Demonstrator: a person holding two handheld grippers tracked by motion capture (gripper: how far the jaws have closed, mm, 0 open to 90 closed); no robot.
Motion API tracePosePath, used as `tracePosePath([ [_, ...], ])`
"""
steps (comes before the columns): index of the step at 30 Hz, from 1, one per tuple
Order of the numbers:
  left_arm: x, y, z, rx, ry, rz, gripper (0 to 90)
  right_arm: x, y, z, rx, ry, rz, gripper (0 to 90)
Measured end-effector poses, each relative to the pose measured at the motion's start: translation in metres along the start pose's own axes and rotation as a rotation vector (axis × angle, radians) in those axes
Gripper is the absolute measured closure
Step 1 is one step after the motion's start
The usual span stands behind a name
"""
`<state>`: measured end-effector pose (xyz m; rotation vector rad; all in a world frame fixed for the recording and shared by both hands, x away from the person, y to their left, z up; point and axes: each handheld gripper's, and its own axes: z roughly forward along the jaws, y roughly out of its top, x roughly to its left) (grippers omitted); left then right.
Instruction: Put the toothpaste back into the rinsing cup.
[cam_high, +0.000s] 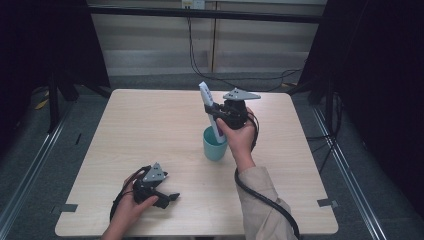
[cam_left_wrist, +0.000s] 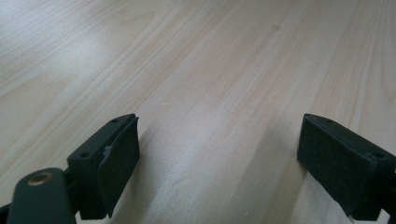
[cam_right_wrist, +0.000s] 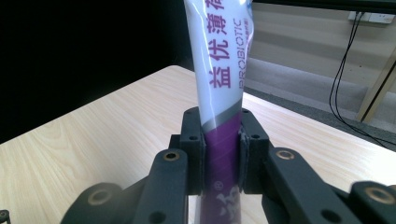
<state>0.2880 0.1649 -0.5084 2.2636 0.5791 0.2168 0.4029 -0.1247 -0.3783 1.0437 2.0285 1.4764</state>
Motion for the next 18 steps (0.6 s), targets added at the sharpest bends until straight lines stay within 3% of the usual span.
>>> tracePosePath([
  [18,0.0,0.0,0.0,0.0,0.0,0.0,12.8,0.002,-0.013,0.006,0.018,0.007,-0.006,75.8],
])
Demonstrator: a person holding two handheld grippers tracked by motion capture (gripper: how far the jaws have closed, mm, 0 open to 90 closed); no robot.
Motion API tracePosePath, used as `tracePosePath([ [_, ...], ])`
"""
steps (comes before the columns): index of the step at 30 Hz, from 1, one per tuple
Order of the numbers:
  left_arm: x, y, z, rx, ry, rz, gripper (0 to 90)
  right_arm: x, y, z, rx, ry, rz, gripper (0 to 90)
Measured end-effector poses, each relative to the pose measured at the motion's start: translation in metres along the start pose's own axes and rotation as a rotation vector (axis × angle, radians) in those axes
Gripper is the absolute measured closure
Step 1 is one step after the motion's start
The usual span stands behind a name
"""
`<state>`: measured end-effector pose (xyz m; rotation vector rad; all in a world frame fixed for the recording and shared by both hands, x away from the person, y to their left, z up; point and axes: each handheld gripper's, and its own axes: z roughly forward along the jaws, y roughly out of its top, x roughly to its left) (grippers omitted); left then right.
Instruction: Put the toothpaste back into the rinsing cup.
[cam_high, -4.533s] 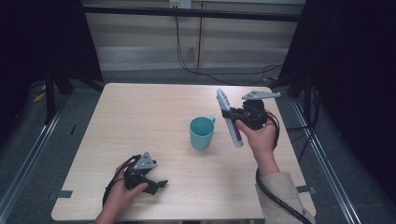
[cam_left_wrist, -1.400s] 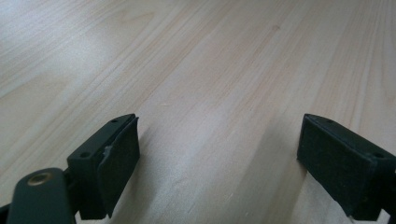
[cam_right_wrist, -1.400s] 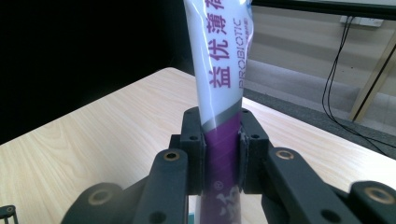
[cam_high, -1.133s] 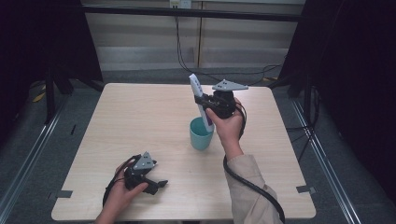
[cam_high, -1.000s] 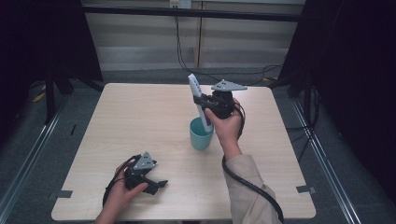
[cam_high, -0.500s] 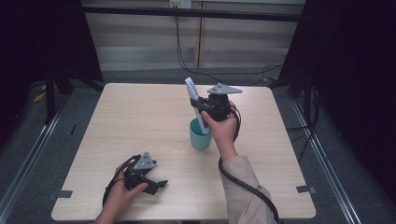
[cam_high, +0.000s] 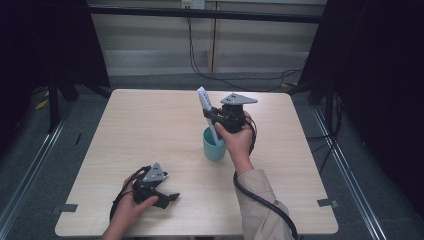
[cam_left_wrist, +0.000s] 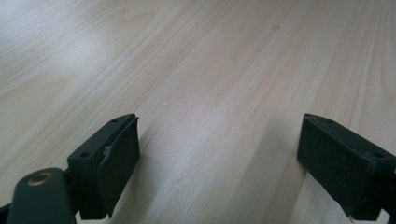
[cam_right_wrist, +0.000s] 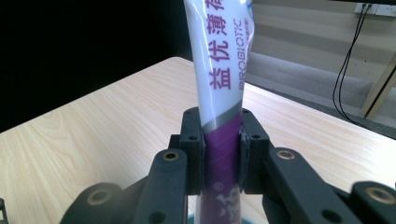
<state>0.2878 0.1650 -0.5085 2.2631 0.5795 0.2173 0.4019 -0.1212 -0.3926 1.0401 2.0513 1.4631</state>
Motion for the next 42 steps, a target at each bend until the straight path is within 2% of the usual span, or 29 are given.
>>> tracePosePath([
  [11,0.0,0.0,0.0,0.0,0.0,-0.003,12.8,-0.003,-0.013,-0.001,0.012,-0.002,0.012,75.7],
  [28,0.0,0.0,0.0,0.0,-0.001,-0.004,12.8,-0.002,-0.027,-0.001,0.041,-0.026,0.0,74.1],
  [35,0.0,0.0,0.0,0.004,-0.001,0.001,12.8,-0.004,-0.036,-0.003,0.081,-0.02,-0.011,75.0],
  [42,0.0,0.0,0.0,0.004,-0.001,0.001,12.8,-0.004,-0.039,-0.008,0.08,-0.008,-0.001,75.5],
])
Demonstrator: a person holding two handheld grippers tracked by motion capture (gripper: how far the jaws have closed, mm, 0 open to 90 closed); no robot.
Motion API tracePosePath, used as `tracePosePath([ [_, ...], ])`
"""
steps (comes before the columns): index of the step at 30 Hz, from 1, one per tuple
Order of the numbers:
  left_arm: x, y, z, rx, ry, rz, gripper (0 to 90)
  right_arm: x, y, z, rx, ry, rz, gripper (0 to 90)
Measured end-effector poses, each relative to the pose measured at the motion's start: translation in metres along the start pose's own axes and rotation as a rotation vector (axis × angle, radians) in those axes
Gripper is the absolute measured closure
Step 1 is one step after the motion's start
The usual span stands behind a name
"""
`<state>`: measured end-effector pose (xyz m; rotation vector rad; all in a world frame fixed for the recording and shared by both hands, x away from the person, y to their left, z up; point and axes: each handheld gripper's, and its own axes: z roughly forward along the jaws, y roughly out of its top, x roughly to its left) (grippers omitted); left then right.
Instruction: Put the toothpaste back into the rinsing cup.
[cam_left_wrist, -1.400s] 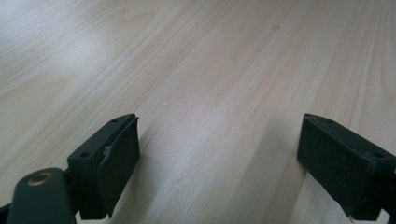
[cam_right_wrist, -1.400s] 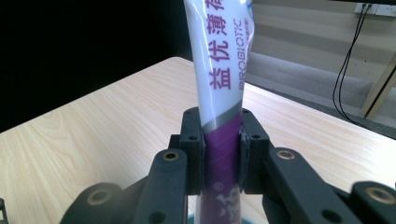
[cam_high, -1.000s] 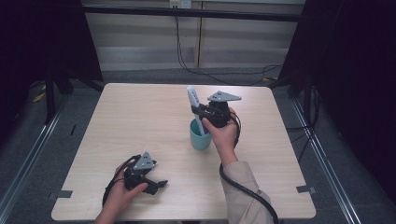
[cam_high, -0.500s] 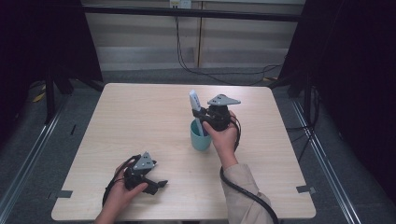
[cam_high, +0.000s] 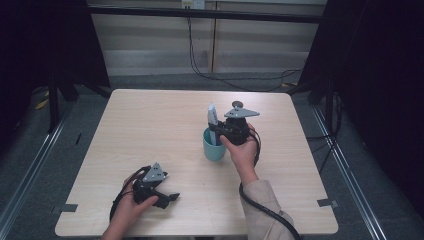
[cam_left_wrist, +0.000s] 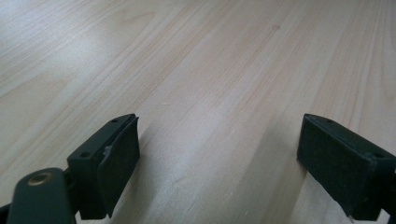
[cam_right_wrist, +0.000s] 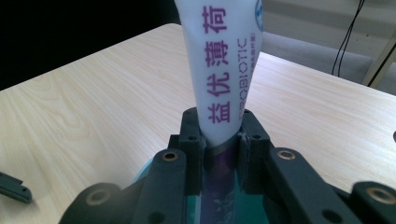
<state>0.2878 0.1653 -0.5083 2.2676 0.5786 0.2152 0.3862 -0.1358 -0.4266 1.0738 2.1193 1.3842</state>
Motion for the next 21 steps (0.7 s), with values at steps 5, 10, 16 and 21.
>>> tracePosePath([
  [5,0.0,0.0001,-0.0002,0.002,0.0,0.001,12.8,0.0017,0.0014,-0.0037,0.024,-0.003,-0.012,75.8],
  [10,0.0,0.0001,-0.0002,0.002,0.0,0.001,12.8,0.0016,-0.0001,-0.0044,0.027,0.004,-0.006,75.5],
  [16,0.0,0.0,0.0,0.001,0.0,0.001,12.8,0.0021,0.0004,-0.0033,0.032,0.009,0.004,74.8],
  [21,0.0,0.0,0.0,0.0,0.0,0.0,12.8,0.0039,0.0005,-0.0008,0.031,0.019,0.004,74.0],
])
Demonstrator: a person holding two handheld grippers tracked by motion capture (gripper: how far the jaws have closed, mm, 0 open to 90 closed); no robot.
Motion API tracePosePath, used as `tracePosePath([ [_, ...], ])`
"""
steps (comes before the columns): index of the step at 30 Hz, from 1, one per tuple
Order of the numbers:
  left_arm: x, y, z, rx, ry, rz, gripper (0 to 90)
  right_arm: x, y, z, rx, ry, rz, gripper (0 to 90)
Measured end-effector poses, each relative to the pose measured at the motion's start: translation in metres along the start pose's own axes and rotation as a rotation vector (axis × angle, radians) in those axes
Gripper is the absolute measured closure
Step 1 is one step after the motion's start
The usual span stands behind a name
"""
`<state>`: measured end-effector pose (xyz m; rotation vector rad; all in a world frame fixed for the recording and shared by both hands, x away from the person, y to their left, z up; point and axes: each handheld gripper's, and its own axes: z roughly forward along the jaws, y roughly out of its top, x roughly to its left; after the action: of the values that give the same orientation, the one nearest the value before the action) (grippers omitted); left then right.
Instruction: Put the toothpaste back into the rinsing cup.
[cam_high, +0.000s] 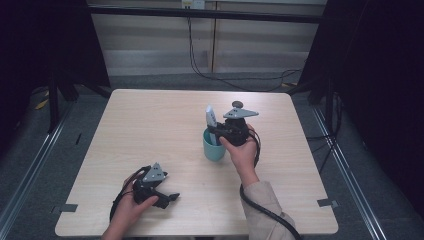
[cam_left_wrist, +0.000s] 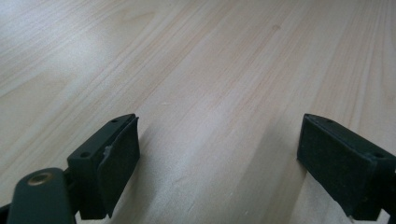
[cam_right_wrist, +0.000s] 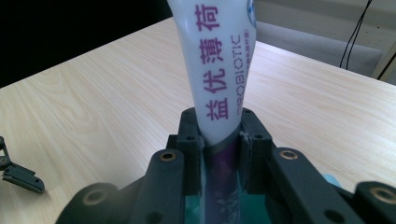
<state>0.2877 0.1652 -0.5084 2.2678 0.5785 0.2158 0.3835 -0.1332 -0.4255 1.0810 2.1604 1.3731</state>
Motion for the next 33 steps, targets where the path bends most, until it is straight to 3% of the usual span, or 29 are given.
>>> tracePosePath([
  [6,0.0,0.0,0.0,0.0,0.0,0.0,12.8,0.0036,0.0002,0.0042,0.005,0.015,-0.023,72.7],
  [22,0.0,0.0,0.0,0.0,0.0,0.0,12.8,0.0006,-0.0013,0.0009,0.033,0.011,-0.018,67.6],
  [33,0.0,0.0,0.0,0.0,0.0,0.0,12.8,0.0016,0.0014,-0.0002,0.048,0.011,-0.014,55.5],
])
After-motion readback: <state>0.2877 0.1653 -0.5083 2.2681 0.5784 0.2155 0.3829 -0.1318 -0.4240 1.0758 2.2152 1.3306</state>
